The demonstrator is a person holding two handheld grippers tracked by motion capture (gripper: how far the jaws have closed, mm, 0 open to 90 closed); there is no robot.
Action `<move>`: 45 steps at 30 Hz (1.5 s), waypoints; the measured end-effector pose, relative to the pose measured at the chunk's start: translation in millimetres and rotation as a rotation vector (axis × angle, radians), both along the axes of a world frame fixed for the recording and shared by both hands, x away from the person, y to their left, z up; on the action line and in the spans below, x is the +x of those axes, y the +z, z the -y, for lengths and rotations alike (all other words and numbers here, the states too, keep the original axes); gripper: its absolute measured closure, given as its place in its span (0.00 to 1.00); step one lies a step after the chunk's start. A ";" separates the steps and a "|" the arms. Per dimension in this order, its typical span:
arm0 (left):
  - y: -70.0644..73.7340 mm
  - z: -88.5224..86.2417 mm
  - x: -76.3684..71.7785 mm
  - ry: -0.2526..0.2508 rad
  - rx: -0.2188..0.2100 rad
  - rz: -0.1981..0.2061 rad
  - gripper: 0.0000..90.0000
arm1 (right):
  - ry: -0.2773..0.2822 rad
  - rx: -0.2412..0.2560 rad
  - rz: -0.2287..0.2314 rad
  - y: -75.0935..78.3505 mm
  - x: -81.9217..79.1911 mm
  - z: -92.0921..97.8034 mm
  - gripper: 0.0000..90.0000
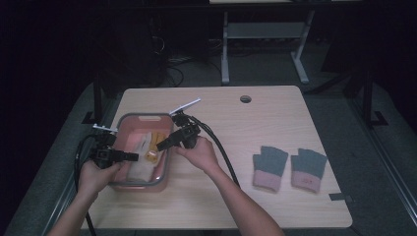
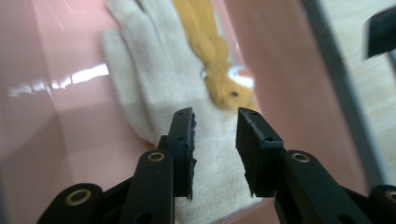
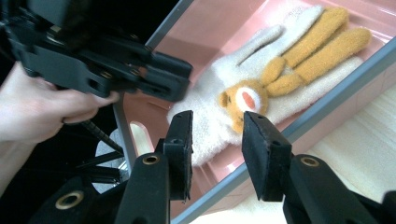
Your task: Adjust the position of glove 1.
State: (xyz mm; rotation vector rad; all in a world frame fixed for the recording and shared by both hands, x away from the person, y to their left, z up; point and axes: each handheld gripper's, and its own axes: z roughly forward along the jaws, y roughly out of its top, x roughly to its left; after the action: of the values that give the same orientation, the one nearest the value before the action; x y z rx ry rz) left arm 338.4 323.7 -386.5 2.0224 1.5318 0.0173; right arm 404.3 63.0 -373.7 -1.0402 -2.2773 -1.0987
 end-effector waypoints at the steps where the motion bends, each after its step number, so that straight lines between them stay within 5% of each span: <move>1: -2.5 3.1 0.6 -0.003 0.018 -0.007 0.76 | -0.001 0.001 -0.004 0.7 -0.7 0.9 0.70; 4: -10.7 12.0 3.9 -0.015 0.088 -0.026 0.75 | 0.002 0.006 -0.011 1.9 -2.0 5.5 0.69; 8: -13.0 15.3 5.7 -0.018 0.114 -0.032 0.73 | -0.005 0.015 -0.002 1.6 -2.2 8.8 0.69; 16: 0.6 5.4 1.5 0.004 0.057 0.037 0.68 | -0.012 0.025 0.016 3.5 -4.4 19.1 0.67; 21: 14.7 7.7 -2.8 0.008 0.001 0.103 0.61 | -0.021 0.034 0.025 6.1 -5.4 27.3 0.65; 29: 23.3 18.4 -5.2 -0.019 -0.055 0.155 0.57 | -0.042 0.028 0.036 8.4 -5.5 41.6 0.63; 45: 37.6 51.9 -6.8 -0.095 -0.122 0.196 0.53 | -0.099 0.025 0.056 10.2 -6.9 84.6 0.59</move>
State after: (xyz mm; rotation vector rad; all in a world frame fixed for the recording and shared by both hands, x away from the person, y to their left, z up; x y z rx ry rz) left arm 331.6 271.8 -348.9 1.9336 1.2837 0.0806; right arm 397.4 -21.6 -363.6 -1.1369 -2.2701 -1.2069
